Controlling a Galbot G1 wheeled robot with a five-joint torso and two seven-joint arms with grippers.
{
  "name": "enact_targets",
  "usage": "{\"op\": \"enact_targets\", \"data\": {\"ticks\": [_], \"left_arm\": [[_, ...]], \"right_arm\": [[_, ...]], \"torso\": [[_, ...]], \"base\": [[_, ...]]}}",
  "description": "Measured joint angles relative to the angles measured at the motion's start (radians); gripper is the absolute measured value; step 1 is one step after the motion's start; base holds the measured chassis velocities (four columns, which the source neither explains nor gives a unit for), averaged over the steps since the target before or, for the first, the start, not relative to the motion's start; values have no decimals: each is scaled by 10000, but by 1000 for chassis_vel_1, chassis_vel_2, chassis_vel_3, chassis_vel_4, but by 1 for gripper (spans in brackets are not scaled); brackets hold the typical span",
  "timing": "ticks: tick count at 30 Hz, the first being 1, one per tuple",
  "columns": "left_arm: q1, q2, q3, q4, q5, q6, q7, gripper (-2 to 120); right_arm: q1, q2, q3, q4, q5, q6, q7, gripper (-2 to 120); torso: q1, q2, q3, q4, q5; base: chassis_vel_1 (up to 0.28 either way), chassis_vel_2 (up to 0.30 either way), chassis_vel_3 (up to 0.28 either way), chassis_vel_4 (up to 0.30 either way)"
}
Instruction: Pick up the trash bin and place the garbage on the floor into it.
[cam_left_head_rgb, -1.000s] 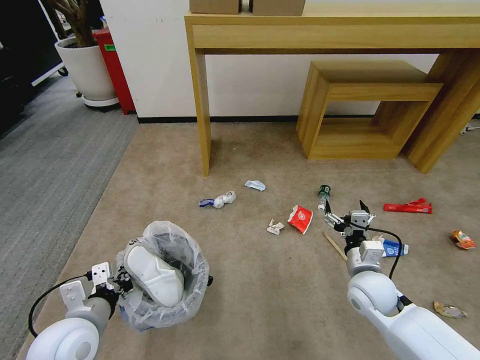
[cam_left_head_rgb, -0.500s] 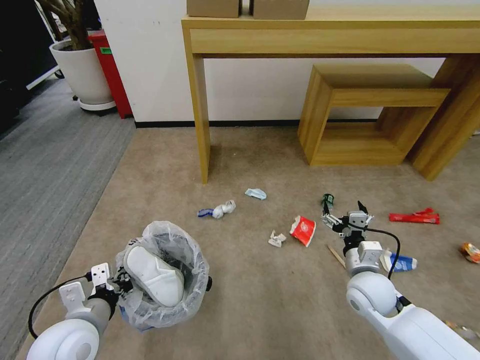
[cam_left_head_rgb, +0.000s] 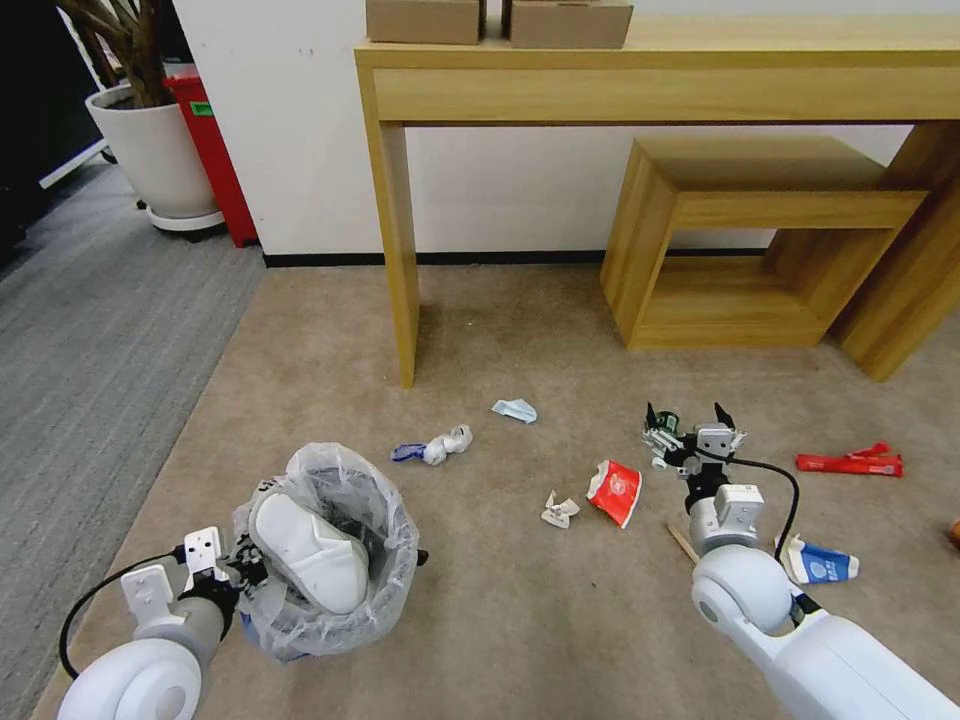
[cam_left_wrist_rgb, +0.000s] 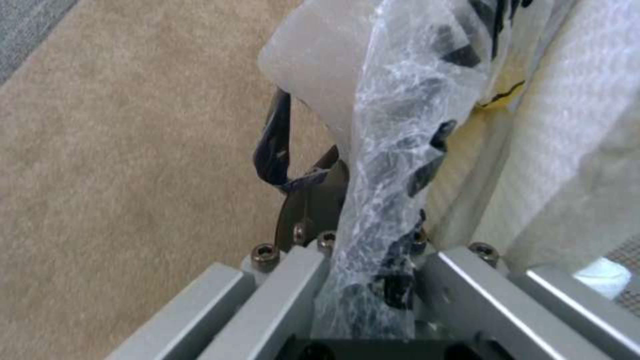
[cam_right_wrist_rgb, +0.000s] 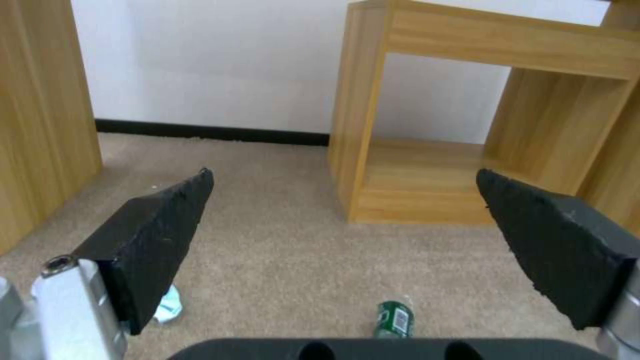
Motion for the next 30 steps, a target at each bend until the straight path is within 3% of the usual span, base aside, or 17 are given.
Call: {"op": "enact_targets", "data": {"ticks": [13,30], "left_arm": [[-3,-27,52,18,38,-3,3,0],[116,-35,-39,-66,77,-23,2,0]], "right_arm": [[6,-7,-17,73,16,67,4,100],[152,-39,-74,212,283,-91,1,100]], "torso": [[1,0,1,-1,-3],[-1,0,0,-1,-1]], "base": [[-98,82,97,-84],[0,0,0,0]]}}
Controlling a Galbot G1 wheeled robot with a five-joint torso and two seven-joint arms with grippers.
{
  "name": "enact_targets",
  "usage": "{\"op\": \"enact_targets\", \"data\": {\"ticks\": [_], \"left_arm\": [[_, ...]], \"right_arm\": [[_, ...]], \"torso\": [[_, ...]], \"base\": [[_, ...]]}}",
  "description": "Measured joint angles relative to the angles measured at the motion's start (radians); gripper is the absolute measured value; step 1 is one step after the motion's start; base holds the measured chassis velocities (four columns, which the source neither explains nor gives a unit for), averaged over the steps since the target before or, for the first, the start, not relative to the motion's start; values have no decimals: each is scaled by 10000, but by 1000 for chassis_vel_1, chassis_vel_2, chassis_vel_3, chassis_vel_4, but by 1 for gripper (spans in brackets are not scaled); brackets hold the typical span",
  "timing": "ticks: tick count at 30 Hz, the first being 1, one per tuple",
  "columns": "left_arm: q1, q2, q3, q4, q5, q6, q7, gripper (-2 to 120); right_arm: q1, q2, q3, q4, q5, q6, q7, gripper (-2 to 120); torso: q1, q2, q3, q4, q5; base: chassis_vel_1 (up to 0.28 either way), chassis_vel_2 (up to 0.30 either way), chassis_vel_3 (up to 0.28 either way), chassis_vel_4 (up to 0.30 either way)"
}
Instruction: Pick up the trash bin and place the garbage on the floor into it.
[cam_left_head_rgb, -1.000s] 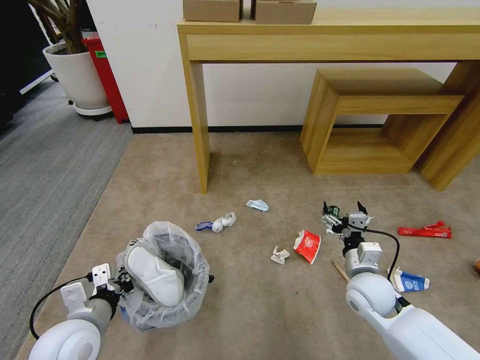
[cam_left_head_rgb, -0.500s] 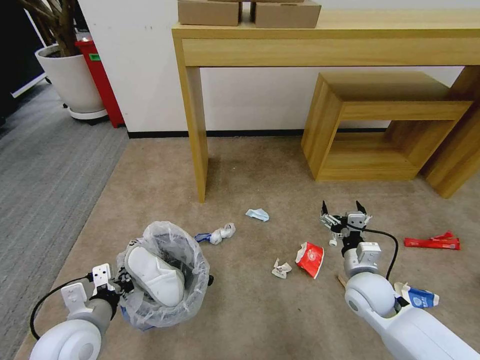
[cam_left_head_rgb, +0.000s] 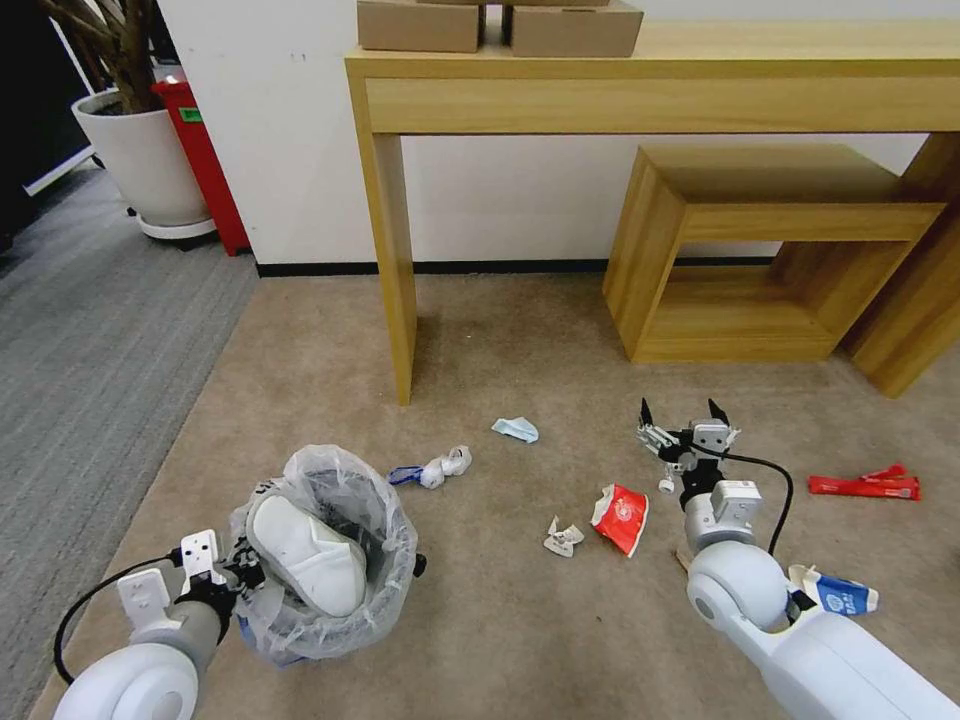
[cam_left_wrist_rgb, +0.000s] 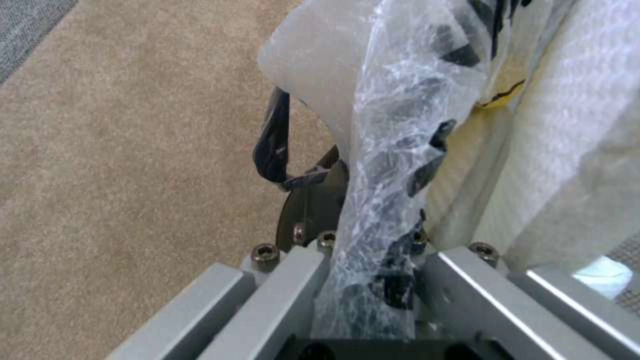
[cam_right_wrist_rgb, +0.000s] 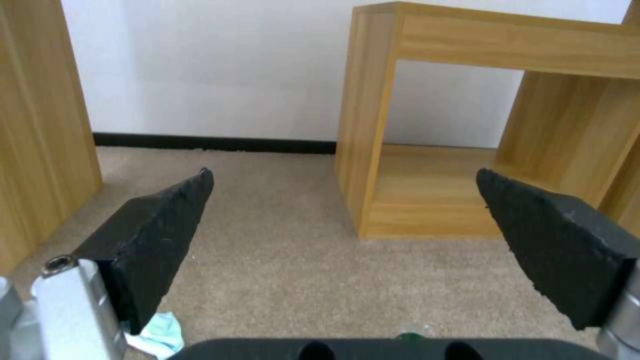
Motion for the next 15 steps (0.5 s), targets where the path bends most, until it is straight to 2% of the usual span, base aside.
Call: {"op": "enact_targets", "data": {"ticks": [11,15], "left_arm": [[-81,-1,56,42,-3,-33,0,0],[-78,0,66,53,0,-43,0,0]], "right_arm": [[-126,0,-11,3,-13,-14,-8,100],[-92,3,-45,0,-13,-18,-8,100]], "torso": [[-1,0,0,0,0],[-1,0,0,0,0]], "base": [[0,0,0,0],[-50,67,42,-75]]}}
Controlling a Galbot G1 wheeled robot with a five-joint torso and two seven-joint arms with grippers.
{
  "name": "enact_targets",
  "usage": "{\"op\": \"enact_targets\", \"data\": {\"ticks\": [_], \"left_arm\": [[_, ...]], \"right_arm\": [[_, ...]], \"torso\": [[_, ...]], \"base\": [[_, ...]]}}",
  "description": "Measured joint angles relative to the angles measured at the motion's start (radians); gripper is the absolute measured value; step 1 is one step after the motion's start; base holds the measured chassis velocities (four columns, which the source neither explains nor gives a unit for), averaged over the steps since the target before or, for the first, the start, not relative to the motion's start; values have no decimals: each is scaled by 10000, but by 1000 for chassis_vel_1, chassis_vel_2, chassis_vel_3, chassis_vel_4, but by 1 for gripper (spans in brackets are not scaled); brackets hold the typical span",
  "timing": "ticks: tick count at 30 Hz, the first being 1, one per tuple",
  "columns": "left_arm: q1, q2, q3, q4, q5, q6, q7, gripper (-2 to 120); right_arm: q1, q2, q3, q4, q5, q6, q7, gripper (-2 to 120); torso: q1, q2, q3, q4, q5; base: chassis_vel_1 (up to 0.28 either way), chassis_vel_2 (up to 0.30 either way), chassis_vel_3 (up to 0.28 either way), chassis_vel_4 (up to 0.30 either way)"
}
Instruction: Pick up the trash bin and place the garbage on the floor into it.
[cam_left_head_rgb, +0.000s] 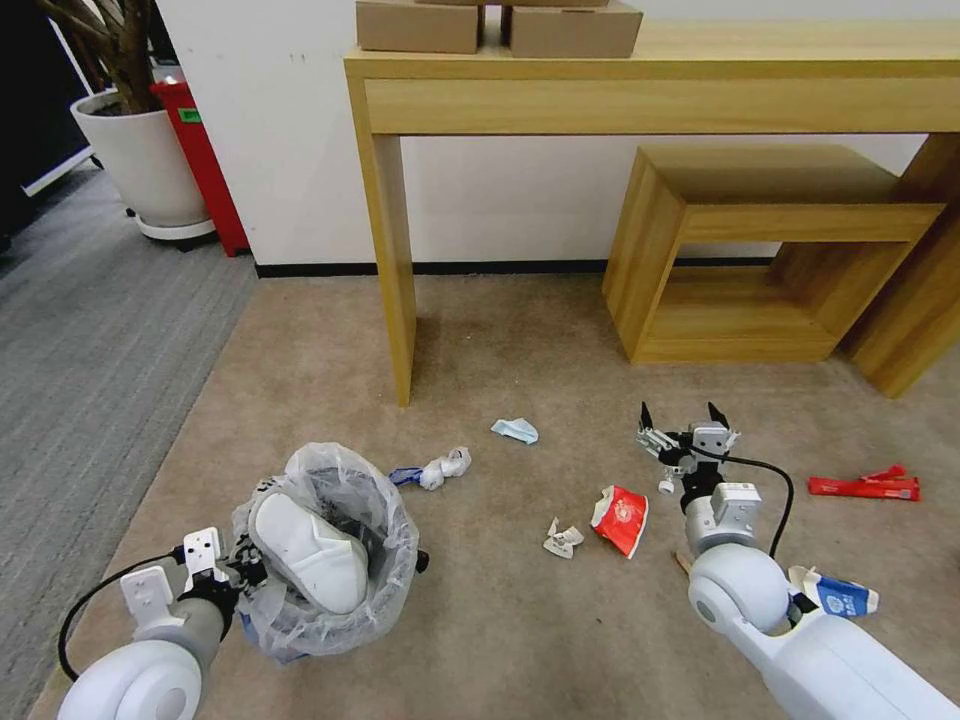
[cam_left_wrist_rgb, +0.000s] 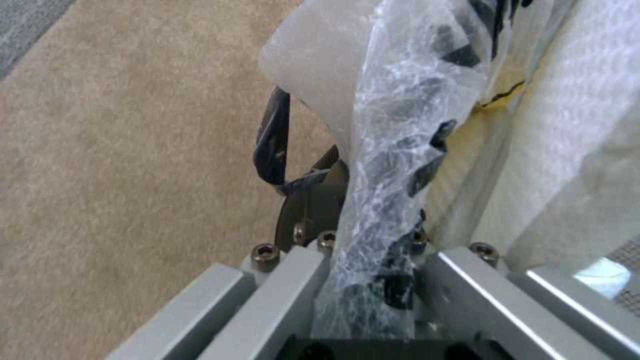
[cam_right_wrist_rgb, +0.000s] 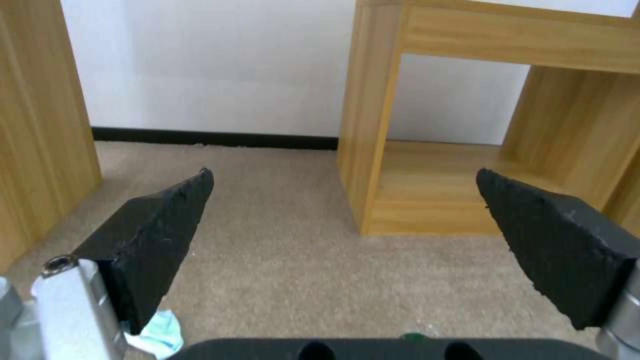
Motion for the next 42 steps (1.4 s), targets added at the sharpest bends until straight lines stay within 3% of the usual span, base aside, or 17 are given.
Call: {"op": "enact_targets", "data": {"ticks": [14,18,21,28,42], "left_arm": [[-18,23,35,83,17,-67,16,0],[-55,60,80,135,18,-78,22,0],[-122,106,124,176,3,-88,26,0],[-199,151,171,249,-35,-93,29,0],[-475,-41,457,475,34,-94,30,0]], "right_arm": [[128,67,-262,126,456,-547,364,100],[339,66,-598,498,1957,-1885,1050,100],[454,78,-688,636,2766,-2344,1327,100],[550,74,-761,800,3356,-2814,1585,100],[1400,255,-1806,315,5748,-4489,3281,100]], "torso": [[3,0,1,-2,0],[2,0,1,2,0],[2,0,1,0,-2],[2,0,1,1,1],[2,0,1,1,1]], "base": [[-65,50,61,-59],[0,0,0,0],[0,0,0,0],[0,0,0,0],[0,0,0,0]]}}
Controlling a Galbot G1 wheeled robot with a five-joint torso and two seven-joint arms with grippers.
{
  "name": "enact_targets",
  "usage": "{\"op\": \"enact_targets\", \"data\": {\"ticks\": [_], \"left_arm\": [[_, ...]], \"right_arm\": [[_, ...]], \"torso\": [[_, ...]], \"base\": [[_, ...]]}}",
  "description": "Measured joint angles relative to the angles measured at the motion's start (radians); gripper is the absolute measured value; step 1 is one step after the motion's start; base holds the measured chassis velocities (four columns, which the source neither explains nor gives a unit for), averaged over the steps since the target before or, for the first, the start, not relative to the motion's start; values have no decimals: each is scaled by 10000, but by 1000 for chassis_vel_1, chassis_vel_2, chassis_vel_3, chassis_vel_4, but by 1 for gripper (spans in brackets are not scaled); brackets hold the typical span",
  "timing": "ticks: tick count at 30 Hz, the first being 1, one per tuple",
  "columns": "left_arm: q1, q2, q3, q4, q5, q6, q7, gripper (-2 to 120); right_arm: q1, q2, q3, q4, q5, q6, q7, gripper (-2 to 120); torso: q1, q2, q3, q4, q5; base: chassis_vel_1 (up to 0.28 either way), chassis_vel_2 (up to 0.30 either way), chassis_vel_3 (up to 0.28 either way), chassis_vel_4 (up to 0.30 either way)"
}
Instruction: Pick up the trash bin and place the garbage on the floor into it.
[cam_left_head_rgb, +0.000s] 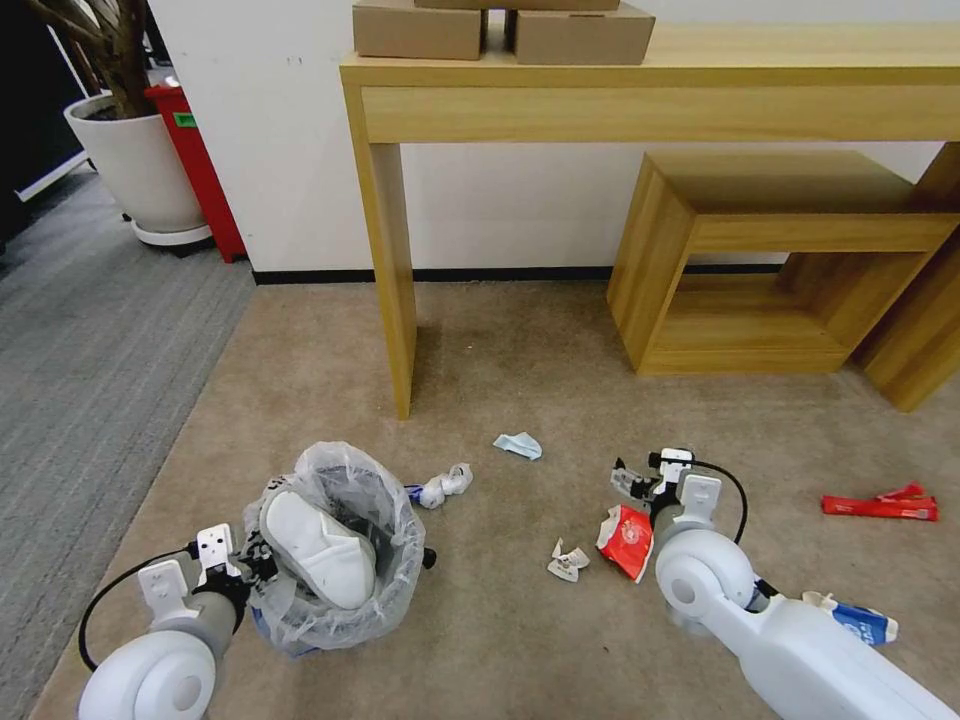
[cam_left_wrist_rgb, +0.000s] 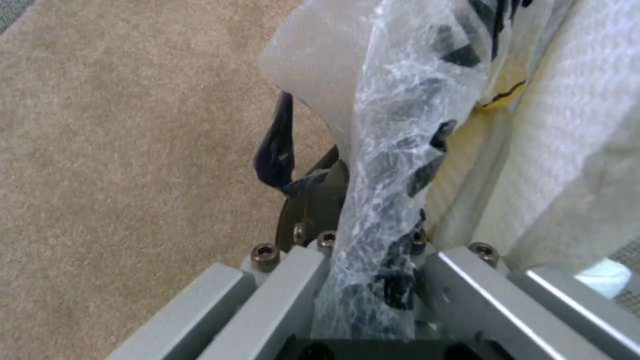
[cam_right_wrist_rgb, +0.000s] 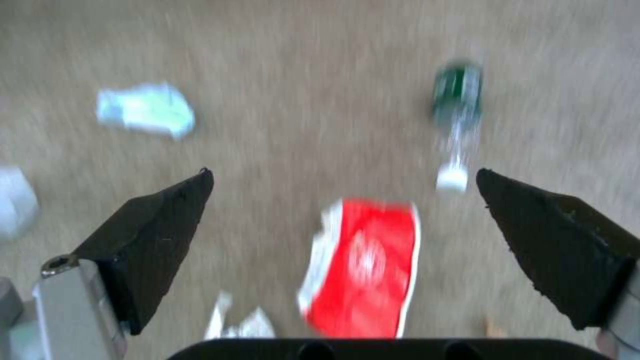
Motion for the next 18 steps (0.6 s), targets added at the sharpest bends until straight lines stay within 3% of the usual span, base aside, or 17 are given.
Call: {"op": "enact_targets", "data": {"ticks": [5,18], "left_arm": [[-29,-1,50,71,12,-20,-1,0],[-27,-23,138,153,79,-101,83,0]], "right_arm": [[174,411,-165,-775,590,-209,450,100],[374,1348,-110,-3086,282,-176,347,100]], "torso": [[0,0,0,0,-1],[0,0,0,-1,-2]], "base": [[0,0,0,0],[0,0,0,0]]}}
